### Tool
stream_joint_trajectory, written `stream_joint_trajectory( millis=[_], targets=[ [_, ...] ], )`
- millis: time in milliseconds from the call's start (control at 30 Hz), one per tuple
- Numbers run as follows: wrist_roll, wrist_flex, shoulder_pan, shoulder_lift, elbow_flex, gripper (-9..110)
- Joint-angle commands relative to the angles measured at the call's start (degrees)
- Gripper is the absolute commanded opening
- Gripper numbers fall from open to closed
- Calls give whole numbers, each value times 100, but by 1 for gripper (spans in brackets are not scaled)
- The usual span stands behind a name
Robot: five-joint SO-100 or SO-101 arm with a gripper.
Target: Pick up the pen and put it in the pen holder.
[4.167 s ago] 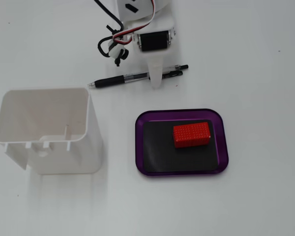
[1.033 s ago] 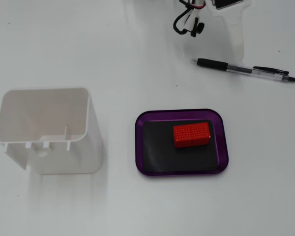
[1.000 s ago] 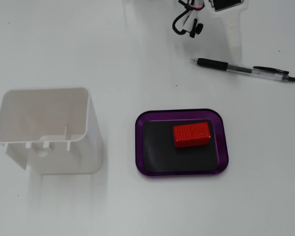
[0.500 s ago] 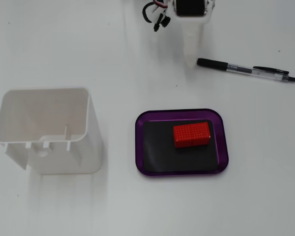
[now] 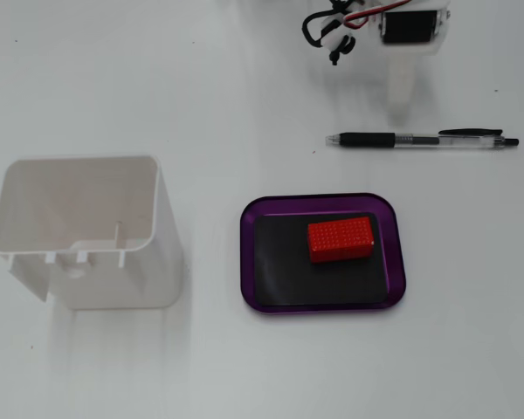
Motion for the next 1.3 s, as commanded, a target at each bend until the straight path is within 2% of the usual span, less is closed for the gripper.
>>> stream_joint_trajectory(
  millis=[0, 267, 433, 600, 1033, 1100, 1200, 1267],
  targets=[
    [-9, 211, 167, 132, -290, 19],
    [-53, 290, 185, 659, -580, 19],
    [-167, 264, 615, 650, -729, 19],
    [-316, -149, 826, 624, -668, 19],
    [-308, -202, 756, -756, -817, 19],
    [-316, -202, 756, -782, -870, 15],
    [-316, -202, 756, -773, -870, -1],
    [-316, -193, 756, -747, -870, 0]
  ],
)
